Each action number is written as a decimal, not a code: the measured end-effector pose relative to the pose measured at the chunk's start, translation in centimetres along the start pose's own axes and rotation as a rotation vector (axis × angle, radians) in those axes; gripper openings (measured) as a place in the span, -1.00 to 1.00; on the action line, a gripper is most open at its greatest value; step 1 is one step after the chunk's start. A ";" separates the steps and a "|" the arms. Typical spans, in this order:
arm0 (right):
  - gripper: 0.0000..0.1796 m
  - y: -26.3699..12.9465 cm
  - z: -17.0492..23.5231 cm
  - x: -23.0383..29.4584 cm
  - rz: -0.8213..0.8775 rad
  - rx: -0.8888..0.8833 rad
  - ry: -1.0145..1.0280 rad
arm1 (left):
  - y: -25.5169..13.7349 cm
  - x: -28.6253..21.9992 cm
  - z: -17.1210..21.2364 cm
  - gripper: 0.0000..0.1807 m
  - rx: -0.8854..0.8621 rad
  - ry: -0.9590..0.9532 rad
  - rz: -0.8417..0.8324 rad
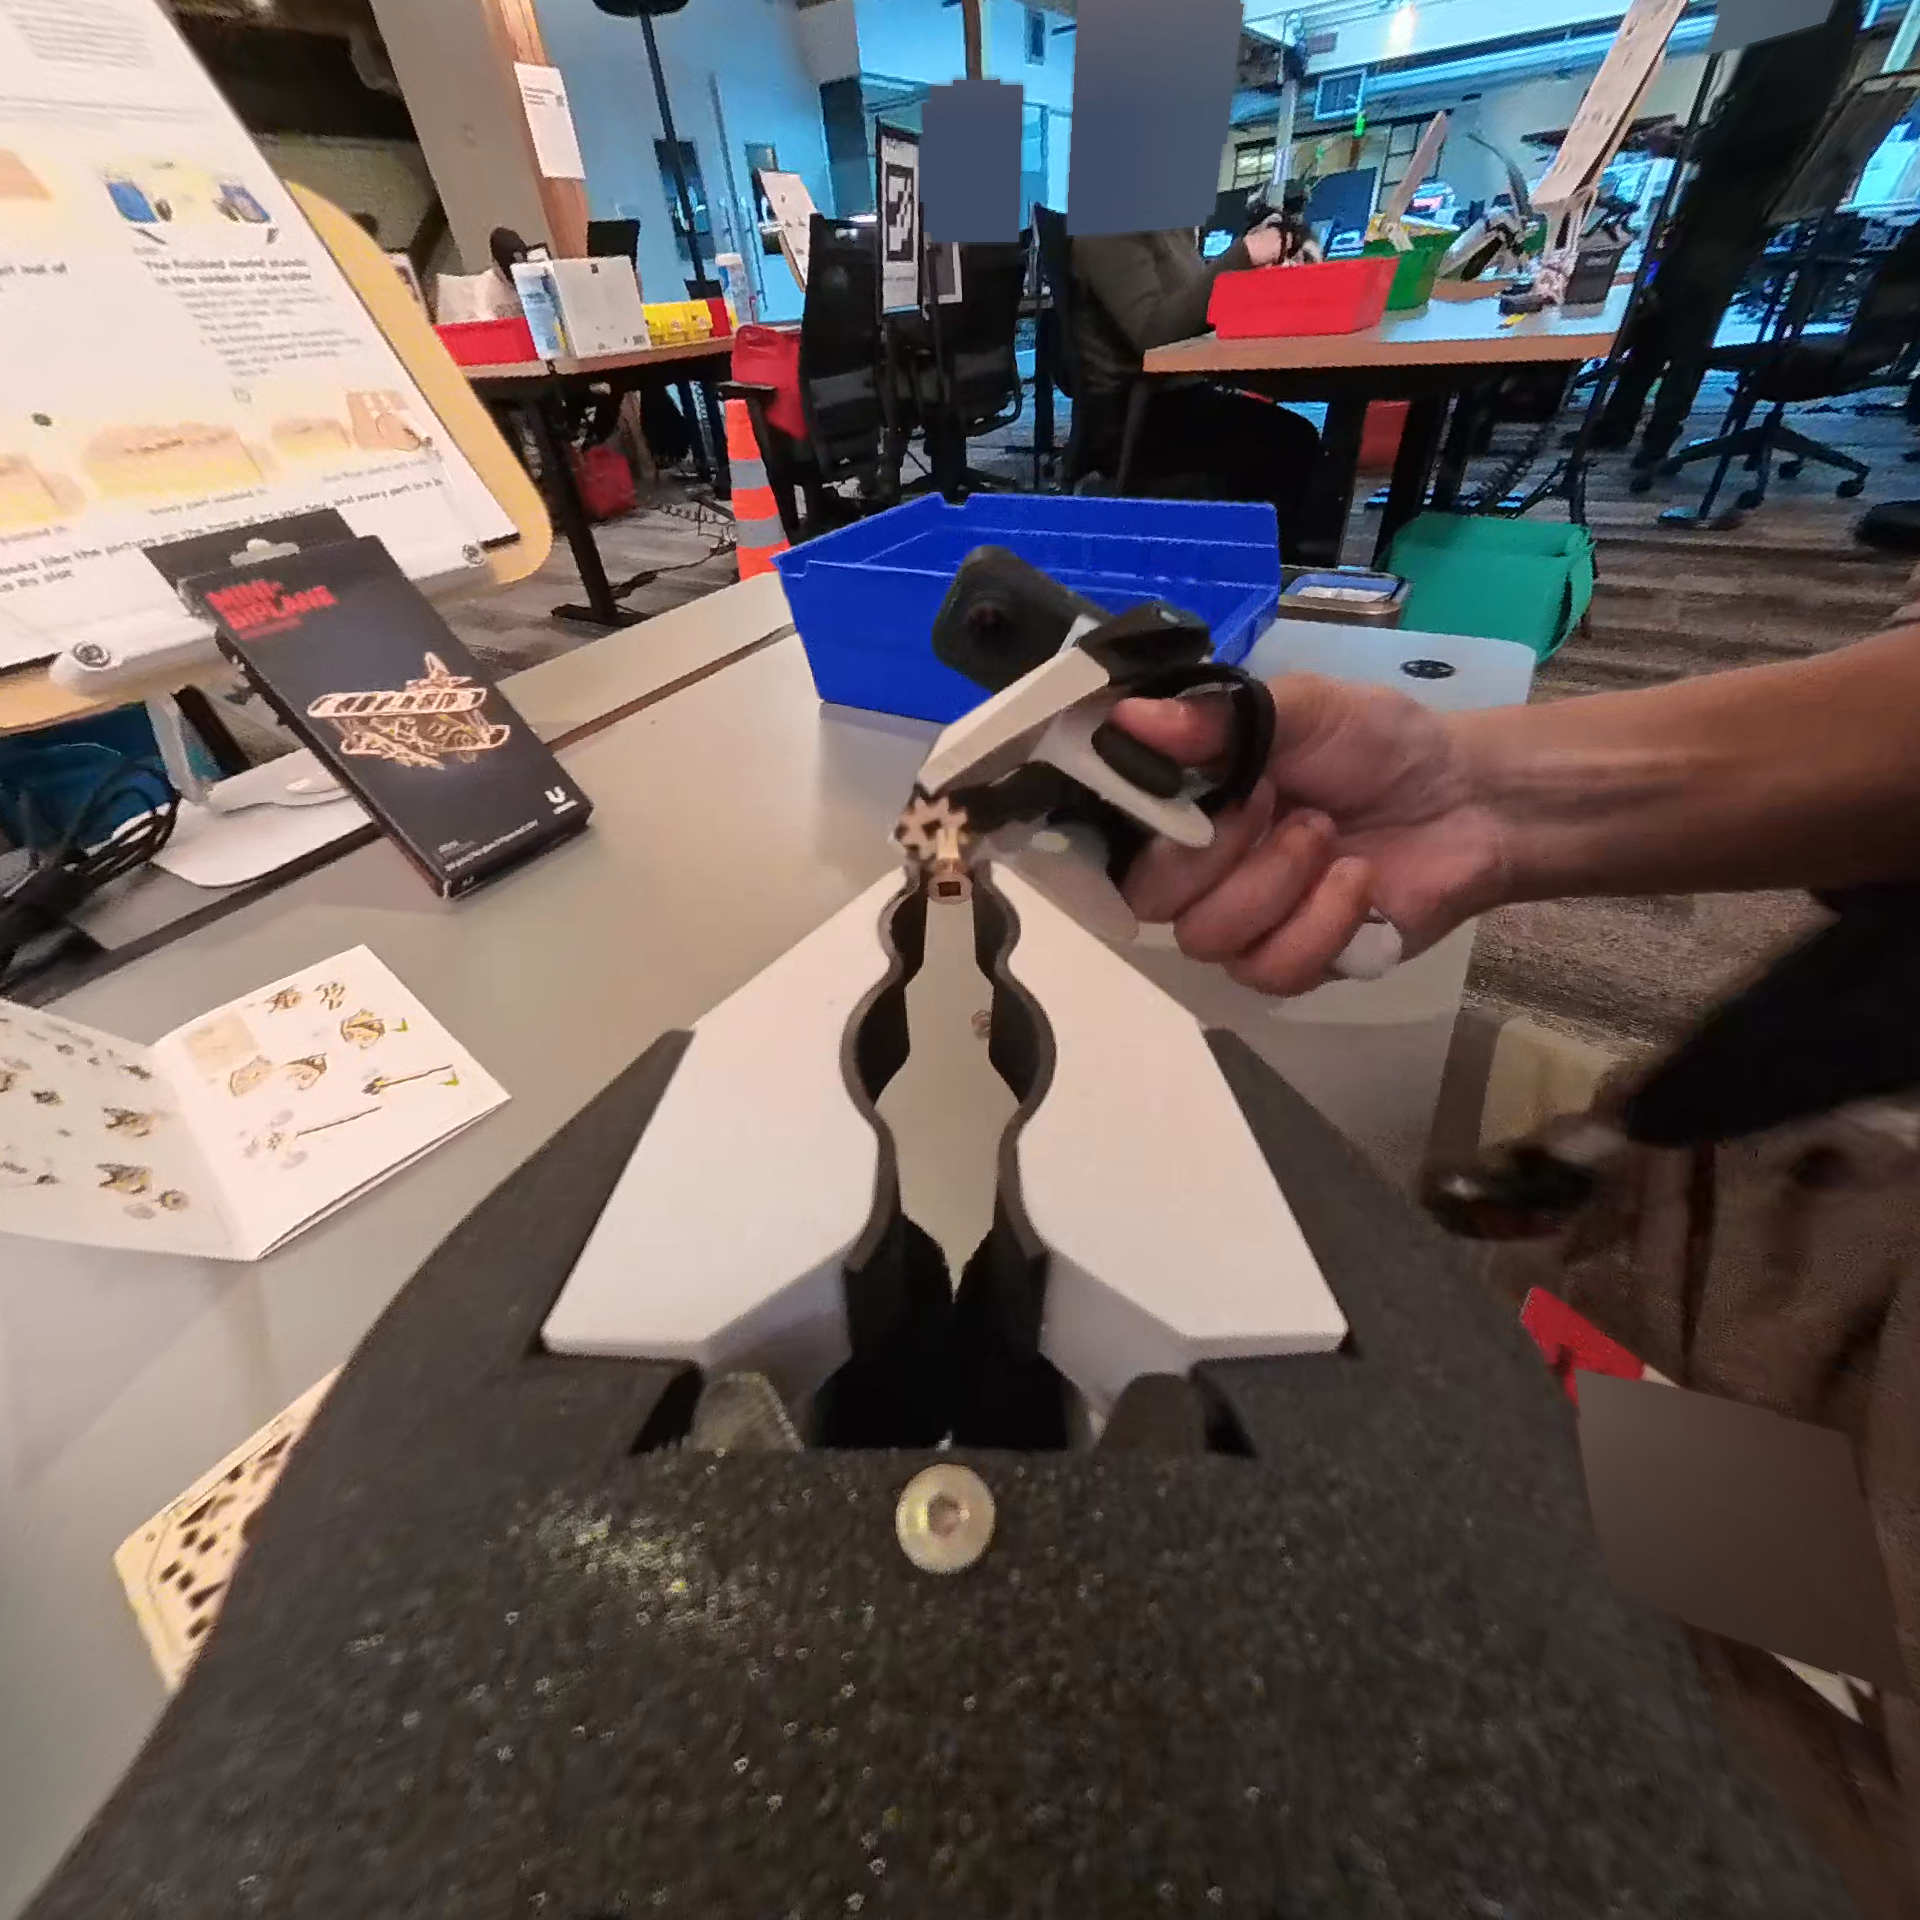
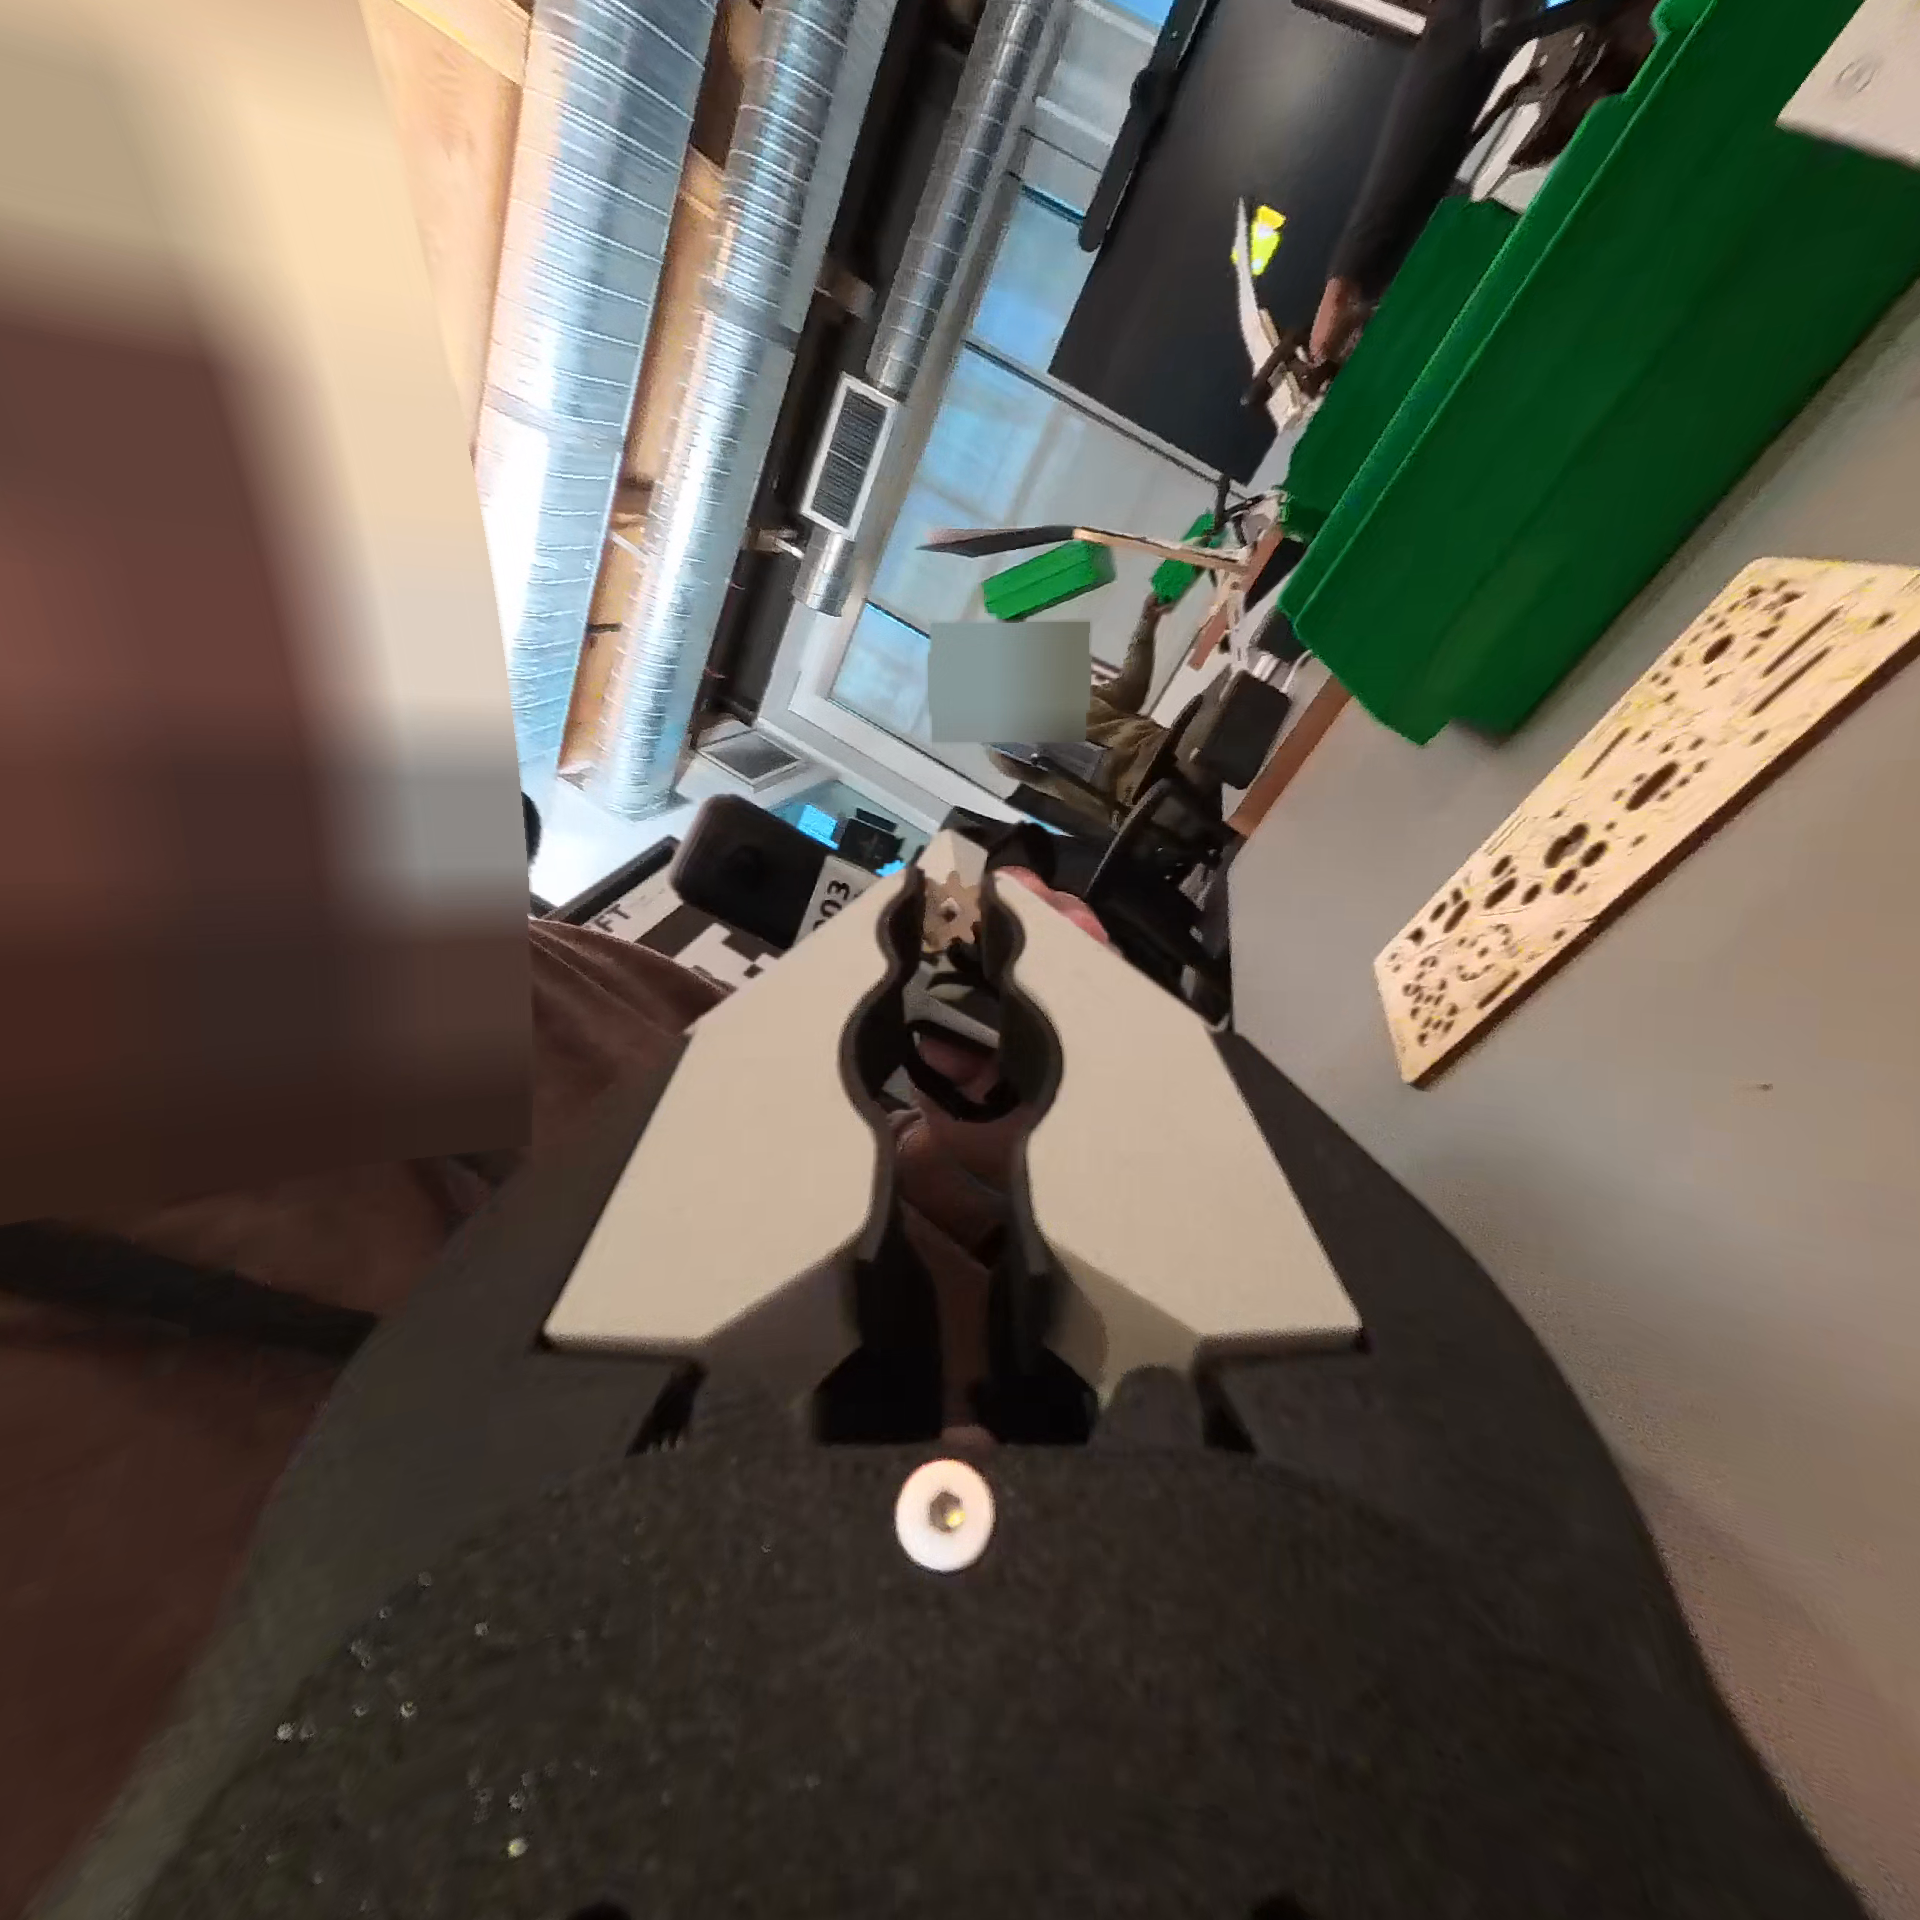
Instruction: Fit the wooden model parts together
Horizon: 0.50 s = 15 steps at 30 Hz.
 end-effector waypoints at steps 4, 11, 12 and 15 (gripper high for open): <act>-0.89 0.4 0.4 0.2 -0.024 0.000 0.007 | 0.1 0.0 0.0 -0.93 0.010 -0.058 0.007; -0.89 0.7 0.6 0.2 -0.043 -0.004 0.024 | -0.2 0.0 0.0 -0.93 0.019 -0.084 0.015; -0.89 0.7 0.6 0.1 -0.041 -0.005 0.026 | -0.2 0.0 0.0 -0.93 0.021 -0.080 0.013; -0.89 0.7 0.7 0.1 -0.039 -0.009 0.023 | -0.3 0.1 0.2 -0.93 0.037 -0.076 0.009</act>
Point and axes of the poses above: each gripper's, where its closed fingertips meet, y out along the fingers, z out of its underside, x = y × z across the jaws, the point moved 4 cm from there along -y, back along the fingers, and after that the axes turned 4 degrees about -z, right-handed, at the moved point
